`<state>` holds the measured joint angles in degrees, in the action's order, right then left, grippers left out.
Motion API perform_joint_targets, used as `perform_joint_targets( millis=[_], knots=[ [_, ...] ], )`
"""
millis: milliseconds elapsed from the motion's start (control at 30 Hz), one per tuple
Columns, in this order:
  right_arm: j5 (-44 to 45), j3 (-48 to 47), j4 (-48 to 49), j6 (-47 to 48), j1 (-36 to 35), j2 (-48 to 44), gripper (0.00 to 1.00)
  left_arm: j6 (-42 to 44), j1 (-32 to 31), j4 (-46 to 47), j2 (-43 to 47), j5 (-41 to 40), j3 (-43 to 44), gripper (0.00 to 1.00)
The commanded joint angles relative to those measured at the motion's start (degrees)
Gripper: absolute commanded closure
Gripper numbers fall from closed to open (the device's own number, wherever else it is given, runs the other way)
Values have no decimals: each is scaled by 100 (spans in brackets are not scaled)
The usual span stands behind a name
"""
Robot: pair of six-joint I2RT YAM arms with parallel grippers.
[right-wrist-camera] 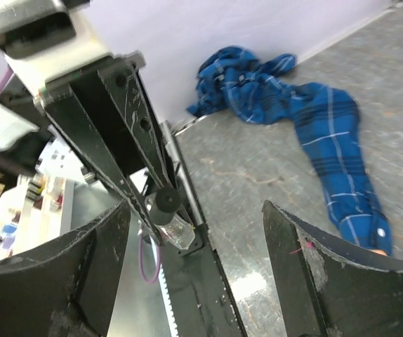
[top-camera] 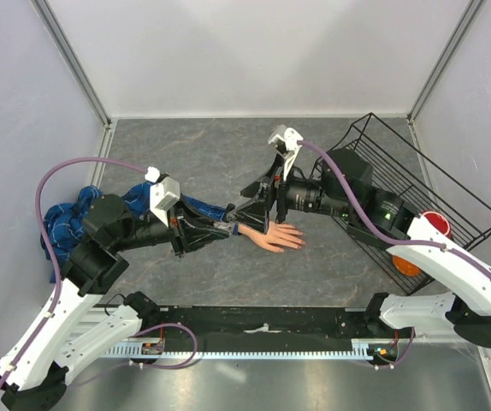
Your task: Paint the nails
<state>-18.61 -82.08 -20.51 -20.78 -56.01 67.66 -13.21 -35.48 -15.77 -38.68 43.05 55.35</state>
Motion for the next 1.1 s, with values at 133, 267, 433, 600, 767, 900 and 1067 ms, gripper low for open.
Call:
perform_joint_targets(
  millis=[133, 267, 433, 600, 767, 900, 1067],
  knots=[
    [552, -589, -471, -234, -86, 116, 17, 469, -11, -225, 53, -446, 178, 98],
    [447, -712, -532, -357, -86, 177, 18, 495, -11, -269, 79, -446, 160, 98],
    [350, -1020, -936, -498, -77, 485, 33, 530, -11, -278, 71, -323, 169, 98],
    [157, -1134, -937, -585, -77, 555, 41, 557, -11, -304, 18, -227, 169, 98],
    [-28, -1161, -937, -638, -77, 617, 52, 592, -11, -348, -17, -183, 160, 98],
    [-186, -1143, -885, -630, -59, 643, 52, 592, -11, -348, -8, -183, 143, 98],
    [-292, -1091, -840, -630, -77, 679, 59, 574, -11, -365, 0, -191, 134, 98]
  ],
)
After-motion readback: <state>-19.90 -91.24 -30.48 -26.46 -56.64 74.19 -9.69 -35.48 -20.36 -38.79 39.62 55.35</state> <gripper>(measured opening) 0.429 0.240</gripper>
